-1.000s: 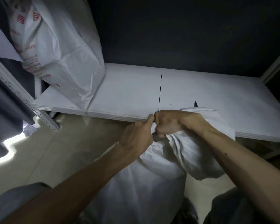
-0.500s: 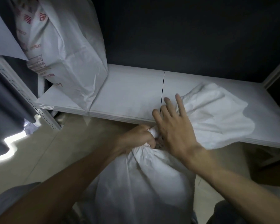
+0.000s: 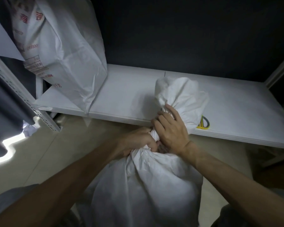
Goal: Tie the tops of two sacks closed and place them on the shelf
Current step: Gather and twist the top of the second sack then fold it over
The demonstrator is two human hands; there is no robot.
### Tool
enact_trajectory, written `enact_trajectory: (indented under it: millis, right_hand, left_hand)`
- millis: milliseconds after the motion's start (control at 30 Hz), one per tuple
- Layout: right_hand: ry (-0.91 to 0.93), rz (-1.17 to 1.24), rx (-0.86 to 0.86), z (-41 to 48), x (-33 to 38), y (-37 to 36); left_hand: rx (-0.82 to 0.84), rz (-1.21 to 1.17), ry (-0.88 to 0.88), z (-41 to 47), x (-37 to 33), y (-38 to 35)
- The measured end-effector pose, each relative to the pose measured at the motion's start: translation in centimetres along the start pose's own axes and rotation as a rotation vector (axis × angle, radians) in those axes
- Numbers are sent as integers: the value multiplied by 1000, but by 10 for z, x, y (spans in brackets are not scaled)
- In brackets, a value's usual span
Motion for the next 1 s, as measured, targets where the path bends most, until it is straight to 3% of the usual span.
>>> enact_trajectory:
  millis: [200, 333, 433, 633, 833, 1000]
  right_hand:
    - [95, -34, 296, 21, 2, -2]
    - [120, -97, 548, 22, -3, -3]
    - [118, -79, 535, 27, -2, 6]
    - [21, -20, 536, 42, 1, 16]
    - [-42, 148, 878, 12, 11, -2]
    - [-271, 369, 1088, -6, 7, -2]
  left_hand:
    - [-126, 262, -61, -8, -11, 11]
    - [-286, 214, -147, -16, -2, 9]
    - [-394, 209, -205, -21, 8, 7]
    - [-633, 517, -417, -20, 4, 27]
    - [-552, 941, -450, -11, 16, 13]
    - [-515, 1221, -676, -12, 11, 10]
Point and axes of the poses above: each hand's wrist, its own z-axis towards the middle knuckle, its own y-axis out of the back of the hand, x = y × z, the point moved 5 cm from there along z, towards the middle knuckle, and after that the axes turned 8 degrees about -z, right-handed, at the moved point
